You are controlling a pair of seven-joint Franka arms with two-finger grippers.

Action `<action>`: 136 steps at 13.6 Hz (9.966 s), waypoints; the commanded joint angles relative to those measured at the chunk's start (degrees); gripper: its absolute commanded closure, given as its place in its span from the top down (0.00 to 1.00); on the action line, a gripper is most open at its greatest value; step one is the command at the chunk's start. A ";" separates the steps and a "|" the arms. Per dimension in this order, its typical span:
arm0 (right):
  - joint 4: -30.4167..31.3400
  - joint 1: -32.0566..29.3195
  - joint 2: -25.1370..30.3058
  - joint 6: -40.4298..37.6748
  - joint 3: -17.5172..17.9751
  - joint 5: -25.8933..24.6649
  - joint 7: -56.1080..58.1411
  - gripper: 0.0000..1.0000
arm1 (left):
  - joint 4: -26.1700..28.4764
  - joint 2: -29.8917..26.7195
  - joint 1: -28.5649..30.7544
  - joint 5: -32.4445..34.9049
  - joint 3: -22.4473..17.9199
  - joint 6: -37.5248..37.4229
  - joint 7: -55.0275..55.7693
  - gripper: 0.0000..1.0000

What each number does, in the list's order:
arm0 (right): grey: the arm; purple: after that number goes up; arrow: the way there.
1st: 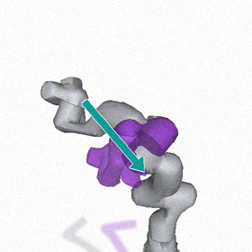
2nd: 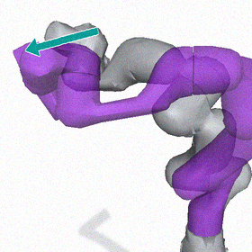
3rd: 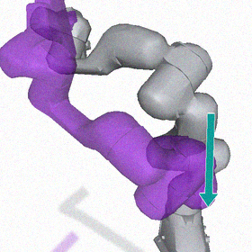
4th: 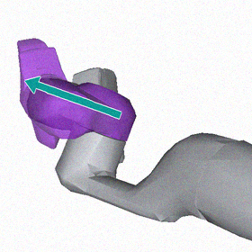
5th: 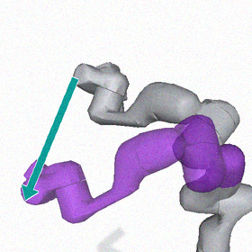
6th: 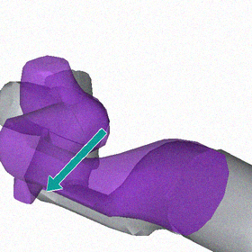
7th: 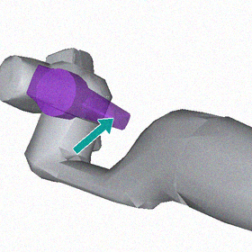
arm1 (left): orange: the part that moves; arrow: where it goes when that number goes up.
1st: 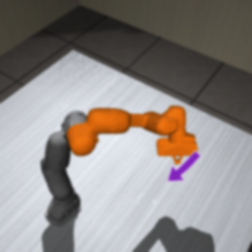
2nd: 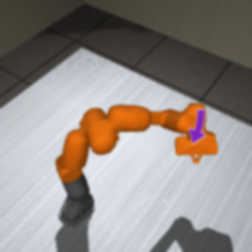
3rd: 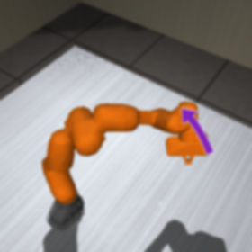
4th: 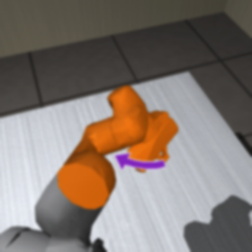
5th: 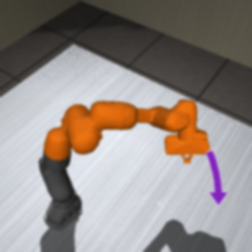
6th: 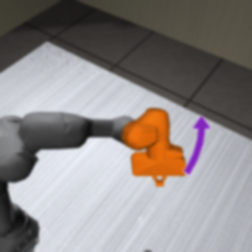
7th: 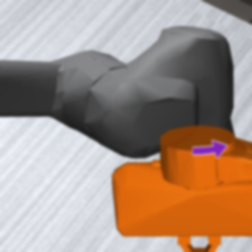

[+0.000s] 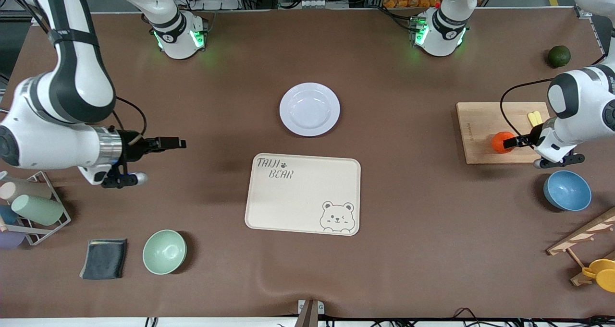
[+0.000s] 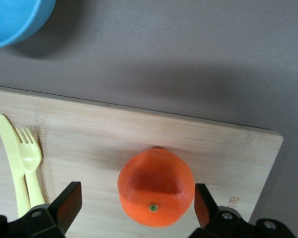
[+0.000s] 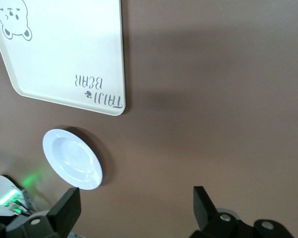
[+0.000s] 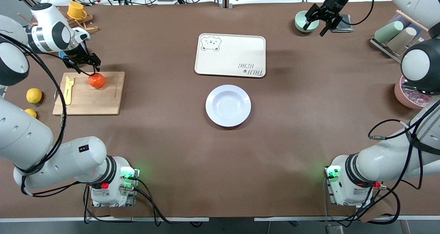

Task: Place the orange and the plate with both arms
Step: 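Grasp the orange with the left gripper and lift it off the board, then carry the orange to the white plate and release it with the left gripper, then withdraw the left gripper while the right gripper grips the plate rim, then slide the plate with the right gripper onto the bear tray, then lower the plate onto the tray and open the right gripper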

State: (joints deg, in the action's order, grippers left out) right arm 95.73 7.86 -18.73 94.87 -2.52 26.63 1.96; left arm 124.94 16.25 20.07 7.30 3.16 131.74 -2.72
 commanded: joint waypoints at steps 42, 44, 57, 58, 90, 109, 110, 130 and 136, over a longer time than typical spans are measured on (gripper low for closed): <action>24.49 8.75 -2.01 19.29 0.23 37.16 23.32 1.00 | -19.48 14.60 -34.82 -7.12 29.01 -4.05 75.47 0.10; 26.08 8.84 -2.01 20.18 0.23 38.32 27.73 1.00 | -19.38 16.18 -38.77 -7.12 28.92 -0.72 80.65 0.10; 30.57 11.74 -2.01 22.46 0.23 44.56 34.34 0.99 | -13.67 14.10 -41.78 -6.07 28.39 8.71 93.32 1.00; 30.66 12.79 -2.10 22.90 0.23 45.35 34.34 0.99 | -13.76 11.47 -40.56 -6.07 28.39 8.10 93.86 1.00; 34.35 29.94 -7.55 34.50 0.23 66.98 42.95 0.57 | -34.07 -15.71 -17.61 -8.00 0.71 -37.44 14.50 1.00; 34.96 33.10 -3.16 35.92 0.41 71.28 43.74 0.00 | -34.85 -15.63 -17.26 -7.21 1.15 -38.05 14.41 1.00; 34.88 33.10 -2.72 34.60 0.32 72.59 43.83 0.00 | -34.85 -15.63 -17.26 -7.21 1.15 -38.05 14.41 1.00; 19.07 21.59 -12.98 33.89 -0.03 87.26 47.07 0.00 | -34.85 -14.75 -17.61 -7.29 1.24 -37.79 14.50 1.00; 11.86 19.57 -20.12 34.24 -0.12 89.92 49.55 0.00 | -34.85 -14.40 -17.61 -7.82 1.32 -37.35 14.41 1.00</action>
State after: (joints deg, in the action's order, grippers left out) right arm 110.70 29.10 -37.26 129.10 -3.38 114.79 50.34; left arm 90.13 1.96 2.65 0.45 4.61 94.30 13.09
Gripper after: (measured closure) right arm 0.952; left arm 0.000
